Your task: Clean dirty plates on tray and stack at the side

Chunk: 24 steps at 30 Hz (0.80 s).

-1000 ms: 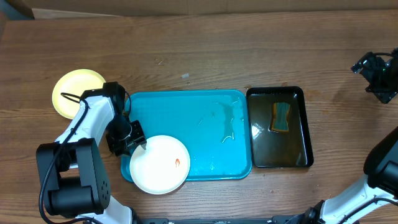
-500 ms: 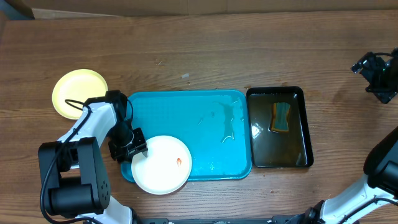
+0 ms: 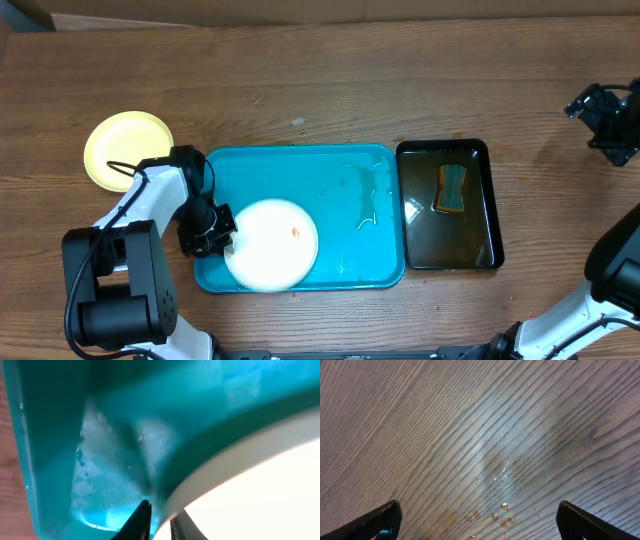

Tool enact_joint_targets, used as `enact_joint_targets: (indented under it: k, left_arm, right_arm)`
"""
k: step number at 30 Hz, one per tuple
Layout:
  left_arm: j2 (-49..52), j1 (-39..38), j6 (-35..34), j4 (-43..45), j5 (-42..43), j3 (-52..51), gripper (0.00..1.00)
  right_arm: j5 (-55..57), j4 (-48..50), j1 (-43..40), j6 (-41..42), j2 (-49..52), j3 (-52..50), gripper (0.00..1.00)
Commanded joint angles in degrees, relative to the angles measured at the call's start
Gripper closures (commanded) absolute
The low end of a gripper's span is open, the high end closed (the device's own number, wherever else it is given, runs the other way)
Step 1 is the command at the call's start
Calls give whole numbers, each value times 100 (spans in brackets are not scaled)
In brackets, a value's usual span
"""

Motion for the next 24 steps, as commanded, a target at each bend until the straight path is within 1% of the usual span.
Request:
enact_joint_targets:
  k: [1,6,7,8,12,17,24]
  left_arm:
    - [4,-9,-39,101,181,-46,88]
    - [4,-11,-39,535,750,-46,92]
    - [4,-20,-39,826,1001,-46,92]
    - [4,-33,-37,1003,1071,-46,92]
    - [4,-164,-37,1676,1073,-46,90]
    - [4,-442,-35,2389,1058,-46,92]
    - [4,-896,-39,2973,833,-44,91]
  right_arm:
    - [-2,26,-24,26,-136,96,0]
    - [-2,26,-24,26,-136,96,0]
    - [-2,26,-24,24,-136,96,0]
    - [-2,26,-24,26,-136,96,0]
    - [-2,26,-24,26,-136,96,0]
    - [-2,26,-24,26,-136,96,0]
    - [-2,26,-24,26,-136,96,0]
